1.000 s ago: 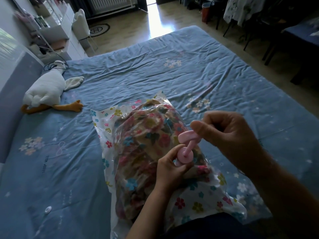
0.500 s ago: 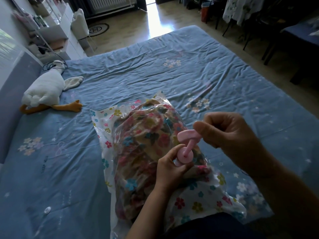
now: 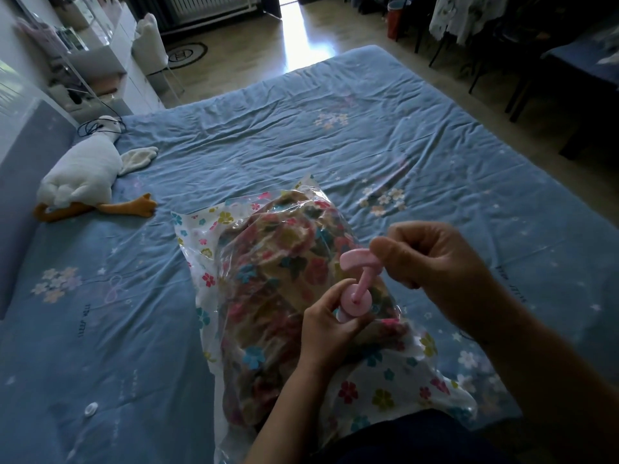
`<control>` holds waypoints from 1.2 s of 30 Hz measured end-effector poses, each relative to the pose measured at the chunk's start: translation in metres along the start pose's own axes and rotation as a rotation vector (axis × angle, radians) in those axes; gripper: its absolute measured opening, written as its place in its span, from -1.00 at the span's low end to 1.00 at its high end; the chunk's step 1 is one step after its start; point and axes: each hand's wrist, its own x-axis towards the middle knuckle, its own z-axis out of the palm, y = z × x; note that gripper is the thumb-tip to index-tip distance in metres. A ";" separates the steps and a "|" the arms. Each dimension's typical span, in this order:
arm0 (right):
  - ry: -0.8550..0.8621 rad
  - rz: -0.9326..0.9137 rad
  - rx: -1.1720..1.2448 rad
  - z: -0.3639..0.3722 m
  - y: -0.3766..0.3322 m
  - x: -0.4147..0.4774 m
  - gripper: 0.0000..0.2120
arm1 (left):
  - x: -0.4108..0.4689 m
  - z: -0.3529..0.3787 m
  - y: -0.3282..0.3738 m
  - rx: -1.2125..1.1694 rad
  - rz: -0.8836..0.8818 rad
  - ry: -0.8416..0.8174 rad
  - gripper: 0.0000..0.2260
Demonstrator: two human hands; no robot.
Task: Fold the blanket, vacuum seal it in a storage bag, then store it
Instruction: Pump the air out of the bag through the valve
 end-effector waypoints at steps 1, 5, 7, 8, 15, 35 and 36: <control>0.002 0.058 -0.079 0.001 0.014 -0.001 -0.60 | 0.000 0.001 -0.001 0.004 0.006 -0.002 -0.60; -0.061 0.335 -0.402 0.001 0.074 -0.010 -0.56 | -0.003 0.001 0.001 -0.042 0.008 -0.004 -0.59; -0.037 0.280 -0.355 0.002 0.067 -0.009 -0.53 | -0.003 -0.001 0.004 -0.044 0.012 -0.009 -0.61; -0.015 0.220 -0.289 0.003 0.053 -0.007 -0.48 | -0.001 -0.001 0.004 -0.034 0.017 -0.018 -0.63; 0.014 0.109 -0.069 0.005 0.029 0.000 -0.62 | 0.002 0.000 0.000 -0.007 0.008 -0.001 -0.59; -0.056 0.249 -0.338 0.000 0.056 -0.012 -0.50 | -0.001 0.001 0.005 -0.008 0.031 -0.009 -0.58; -0.036 0.179 -0.288 0.001 0.040 -0.010 -0.47 | 0.001 0.000 0.005 0.001 0.031 -0.017 -0.61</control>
